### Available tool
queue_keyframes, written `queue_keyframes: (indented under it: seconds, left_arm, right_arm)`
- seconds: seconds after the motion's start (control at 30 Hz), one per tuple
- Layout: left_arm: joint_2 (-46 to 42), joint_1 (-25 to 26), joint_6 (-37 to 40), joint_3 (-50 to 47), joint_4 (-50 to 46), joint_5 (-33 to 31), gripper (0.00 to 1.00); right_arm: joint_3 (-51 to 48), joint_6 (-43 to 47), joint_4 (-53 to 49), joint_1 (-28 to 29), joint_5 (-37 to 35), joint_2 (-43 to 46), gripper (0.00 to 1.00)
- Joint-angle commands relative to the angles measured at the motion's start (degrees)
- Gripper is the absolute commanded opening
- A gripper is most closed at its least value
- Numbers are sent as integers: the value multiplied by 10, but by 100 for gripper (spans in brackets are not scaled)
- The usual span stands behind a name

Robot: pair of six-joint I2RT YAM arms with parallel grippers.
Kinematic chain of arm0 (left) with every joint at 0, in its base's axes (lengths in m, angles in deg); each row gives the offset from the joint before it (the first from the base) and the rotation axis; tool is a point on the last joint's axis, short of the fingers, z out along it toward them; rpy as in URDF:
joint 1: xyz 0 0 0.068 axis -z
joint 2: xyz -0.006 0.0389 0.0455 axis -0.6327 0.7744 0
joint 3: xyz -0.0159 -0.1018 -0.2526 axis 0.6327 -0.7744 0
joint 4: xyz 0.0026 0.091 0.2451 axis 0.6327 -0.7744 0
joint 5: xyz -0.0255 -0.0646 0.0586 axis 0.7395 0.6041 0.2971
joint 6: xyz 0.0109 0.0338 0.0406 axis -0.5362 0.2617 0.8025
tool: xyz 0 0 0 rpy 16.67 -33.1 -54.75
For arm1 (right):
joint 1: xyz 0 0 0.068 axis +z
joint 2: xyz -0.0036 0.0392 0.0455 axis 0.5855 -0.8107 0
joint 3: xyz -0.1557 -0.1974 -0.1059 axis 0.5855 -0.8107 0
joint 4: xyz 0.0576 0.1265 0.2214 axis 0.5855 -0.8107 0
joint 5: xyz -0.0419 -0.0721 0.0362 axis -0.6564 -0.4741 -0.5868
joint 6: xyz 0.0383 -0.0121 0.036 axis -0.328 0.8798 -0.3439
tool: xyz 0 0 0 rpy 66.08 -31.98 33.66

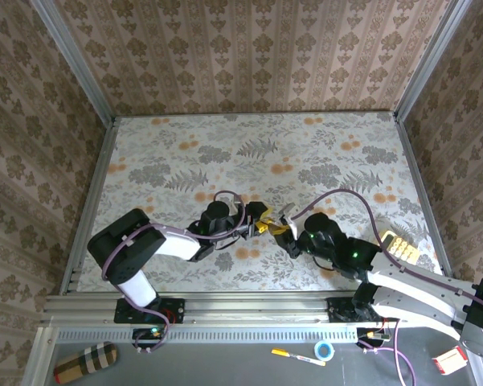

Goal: Unlock with the key

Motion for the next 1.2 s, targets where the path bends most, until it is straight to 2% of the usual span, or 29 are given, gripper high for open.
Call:
queue_keyframes:
  seconds: [0.0, 0.13, 0.27, 0.37, 0.53, 0.63, 0.7, 0.87, 0.9, 1.07, 1.17]
  left_arm:
    - [-2, -10, 20, 7, 33, -11, 31]
    - [-11, -14, 49, 12, 24, -20, 19]
    - [-27, -21, 106, 19, -4, -32, 10]
    - [-49, -23, 149, 28, -40, -43, 10]
    - [-100, -23, 222, 51, -107, -62, 13]
    - [-127, -27, 249, 58, -130, -62, 20]
    - [-143, -32, 262, 56, -140, -61, 29]
    - [-181, -47, 290, 43, -168, -67, 63]
    - [-191, -53, 297, 42, -183, -68, 68]
    - [-256, -95, 361, 54, -319, -66, 83]
    - [-302, -131, 399, 57, -415, -69, 88]
  right_arm:
    - [-6, -46, 35, 3, 5, 12, 0]
    - [-20, -116, 53, 1, 8, 17, 0]
    - [-38, -223, 87, -5, 16, 25, 0]
    - [-41, -299, 99, -8, 16, 27, 0]
    - [-45, -376, 103, -11, 18, 28, 0]
    - [-42, -401, 98, -14, 21, 29, 0]
    - [-42, -412, 100, -16, 22, 33, 0]
    - [-33, -439, 74, -26, 19, 34, 0]
    - [-30, -442, 64, -28, 18, 34, 0]
    - [-24, -440, 17, -35, 3, 33, 0]
    - [-26, -435, -5, -43, -7, 35, 0]
